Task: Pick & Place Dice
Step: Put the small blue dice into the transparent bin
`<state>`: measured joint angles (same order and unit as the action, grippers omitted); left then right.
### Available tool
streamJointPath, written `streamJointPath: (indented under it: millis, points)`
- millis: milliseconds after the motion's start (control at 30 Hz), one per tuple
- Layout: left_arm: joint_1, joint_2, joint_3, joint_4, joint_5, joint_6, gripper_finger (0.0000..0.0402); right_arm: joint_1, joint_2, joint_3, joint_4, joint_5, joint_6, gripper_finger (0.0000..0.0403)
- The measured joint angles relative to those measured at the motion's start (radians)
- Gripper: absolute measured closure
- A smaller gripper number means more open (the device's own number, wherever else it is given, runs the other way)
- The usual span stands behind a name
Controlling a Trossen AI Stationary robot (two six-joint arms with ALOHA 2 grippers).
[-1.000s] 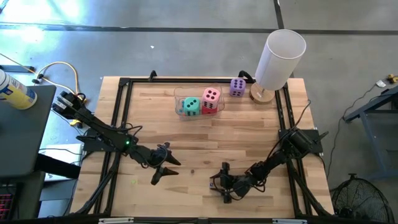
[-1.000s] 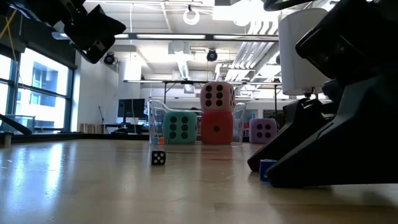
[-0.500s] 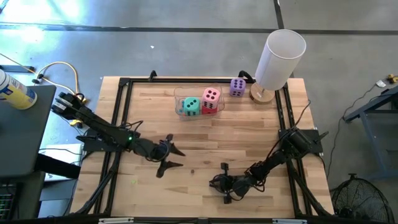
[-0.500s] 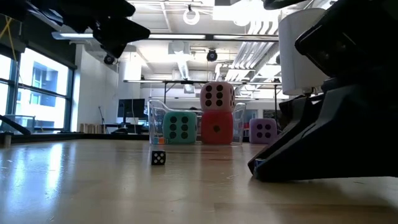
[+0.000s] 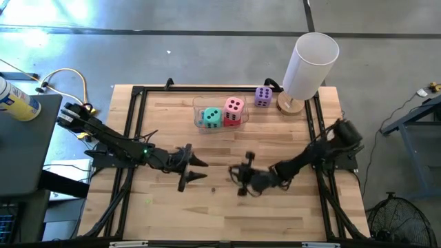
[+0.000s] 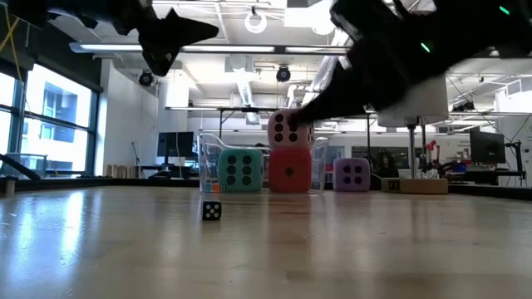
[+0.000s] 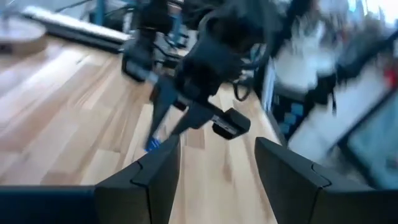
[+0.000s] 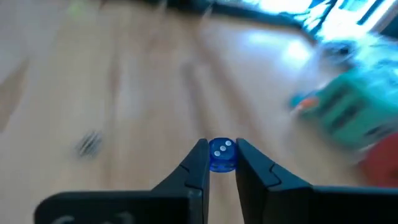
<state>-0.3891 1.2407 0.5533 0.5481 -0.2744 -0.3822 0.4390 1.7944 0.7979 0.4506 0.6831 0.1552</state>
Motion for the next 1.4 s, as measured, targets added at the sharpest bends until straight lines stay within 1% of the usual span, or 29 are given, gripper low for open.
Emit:
streamJointPath:
  millis: [67, 133, 233, 333, 467, 567, 800, 967, 1100, 1200, 1300, 1400]
  points:
    - [0.013, -0.001, 0.0, 0.016, -0.005, -0.069, 0.02, -0.04, -0.07, 0.0, -0.006, 0.019, -0.04, 0.0367]
    - [0.021, -0.013, 0.0, 0.018, -0.005, -0.064, 0.02, -0.082, -0.132, 0.0, -0.004, 0.052, -0.079, 0.0367]
    - [0.023, -0.048, 0.0, 0.005, -0.006, 0.02, 0.02, -0.159, -0.183, 0.001, 0.001, 0.032, -0.097, 0.0367]
    - [0.035, -0.097, 0.0, -0.039, -0.017, 0.099, 0.02, -0.23, -0.188, 0.001, 0.0, -0.031, -0.097, 0.0367]
    - [0.057, -0.183, 0.0, -0.131, -0.054, 0.154, 0.02, -0.306, -0.144, 0.032, -0.001, -0.066, -0.087, 0.0367]
    - [0.08, -0.251, 0.0, -0.197, -0.069, 0.182, 0.02, -0.345, -0.117, 0.093, -0.045, -0.082, -0.059, 0.0367]
    - [0.115, -0.363, 0.0, -0.315, -0.069, 0.21, 0.02, -0.371, -0.025, 0.212, -0.159, -0.031, 0.06, 0.0367]
    - [0.102, -0.387, 0.0, -0.378, -0.068, 0.209, 0.02, -0.392, 0.04, 0.252, -0.195, 0.011, 0.11, 0.0367]
    - [0.081, -0.391, 0.0, -0.418, -0.067, 0.196, 0.02, -0.411, 0.063, 0.265, -0.191, 0.052, 0.115, 0.0362]
    - [0.066, -0.393, 0.0, -0.429, -0.066, 0.191, 0.02, -0.421, 0.077, 0.263, -0.204, 0.067, 0.161, 0.0357]
    - [0.05, -0.393, 0.0, -0.431, -0.066, 0.19, 0.02, -0.433, 0.079, 0.263, -0.206, 0.06, 0.189, 0.0352]
    - [0.045, -0.393, 0.0, -0.431, -0.066, 0.195, 0.02, -0.444, 0.079, 0.264, -0.208, 0.011, 0.191, 0.0341]
